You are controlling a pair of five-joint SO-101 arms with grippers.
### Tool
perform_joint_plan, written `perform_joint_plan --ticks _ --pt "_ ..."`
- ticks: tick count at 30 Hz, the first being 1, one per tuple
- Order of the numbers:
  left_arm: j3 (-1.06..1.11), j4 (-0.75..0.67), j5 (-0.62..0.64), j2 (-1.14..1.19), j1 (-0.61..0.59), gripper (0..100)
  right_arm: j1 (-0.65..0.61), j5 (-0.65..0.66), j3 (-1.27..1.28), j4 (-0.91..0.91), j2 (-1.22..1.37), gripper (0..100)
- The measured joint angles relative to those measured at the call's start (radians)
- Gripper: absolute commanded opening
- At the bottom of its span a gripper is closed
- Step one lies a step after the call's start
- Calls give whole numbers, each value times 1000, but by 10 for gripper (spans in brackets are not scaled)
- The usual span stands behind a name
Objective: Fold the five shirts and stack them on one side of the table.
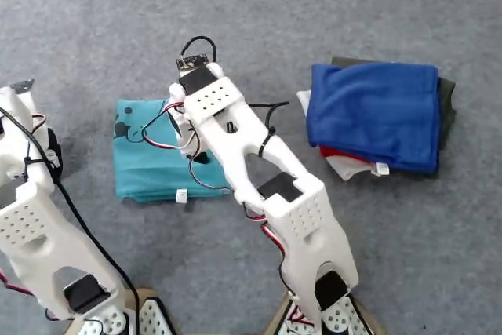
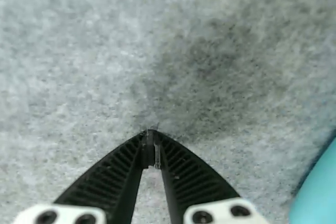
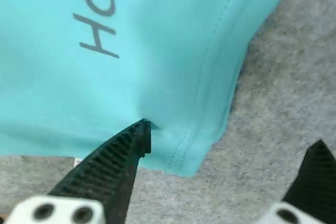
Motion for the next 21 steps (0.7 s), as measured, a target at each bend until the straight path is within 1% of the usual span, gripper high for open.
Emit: perform_joint_plan --ticks 6,8,13,16,21 --pt "2 2 -2 -6 -6 29 -41 0 -8 0 48 440" --pt "21 3 -2 -28 -17 29 -55 0 -8 -8 64 417" --pt "37 18 2 -83 -58 29 -57 0 -21 -29 124 263" --pt "37 18 2 -97 -60 29 -57 0 -43 -29 153 168" --pt "43 18 3 -98 -60 29 -55 0 -68 -29 193 75"
